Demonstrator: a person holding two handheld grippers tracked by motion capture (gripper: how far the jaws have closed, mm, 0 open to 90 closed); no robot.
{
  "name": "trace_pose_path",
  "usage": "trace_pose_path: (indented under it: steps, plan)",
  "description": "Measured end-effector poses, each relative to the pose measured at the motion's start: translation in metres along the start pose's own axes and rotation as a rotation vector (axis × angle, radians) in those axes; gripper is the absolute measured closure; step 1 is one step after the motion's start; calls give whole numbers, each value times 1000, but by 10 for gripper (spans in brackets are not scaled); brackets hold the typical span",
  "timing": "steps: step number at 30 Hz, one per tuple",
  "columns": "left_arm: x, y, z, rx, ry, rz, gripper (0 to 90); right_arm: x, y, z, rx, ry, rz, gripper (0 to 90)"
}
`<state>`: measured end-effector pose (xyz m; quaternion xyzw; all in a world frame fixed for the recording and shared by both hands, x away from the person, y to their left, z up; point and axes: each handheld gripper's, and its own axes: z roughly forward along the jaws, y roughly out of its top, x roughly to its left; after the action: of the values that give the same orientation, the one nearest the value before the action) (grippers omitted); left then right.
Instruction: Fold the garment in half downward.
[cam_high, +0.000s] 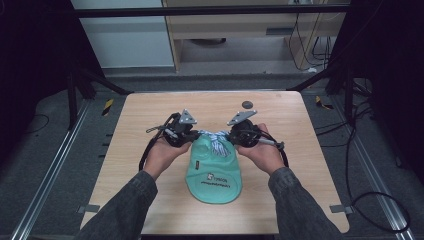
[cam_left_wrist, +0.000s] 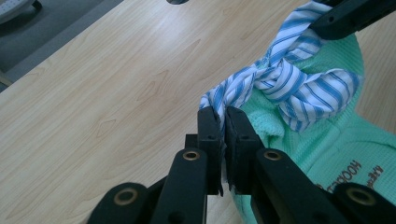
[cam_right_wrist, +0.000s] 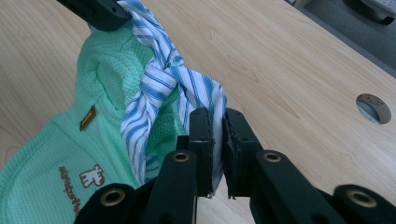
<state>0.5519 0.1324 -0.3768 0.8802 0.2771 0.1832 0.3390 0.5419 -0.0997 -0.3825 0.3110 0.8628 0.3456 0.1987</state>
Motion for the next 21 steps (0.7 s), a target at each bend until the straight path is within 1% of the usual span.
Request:
trace_pose_path:
  steps: [6, 10, 11, 14, 17, 21]
  plan:
    - [0, 6, -3, -6, 7, 8, 857, -1, 2, -4, -9, -8, -3, 828]
    - [0, 8, -5, -5, 7, 22, 857, -2, 3, -6, -10, -13, -8, 827]
    - [0, 9, -5, -9, 6, 17, 857, -2, 3, -7, -13, -11, -8, 828]
    - [2, 10, -6, -6, 3, 21, 857, -3, 4, -8, -13, -12, -12, 828]
    - [2, 10, -5, -17, 6, 14, 857, -3, 5, -8, -14, -14, -14, 828]
    - [3, 10, -5, -19, 5, 13, 857, -3, 6, -8, -11, -19, -20, 828]
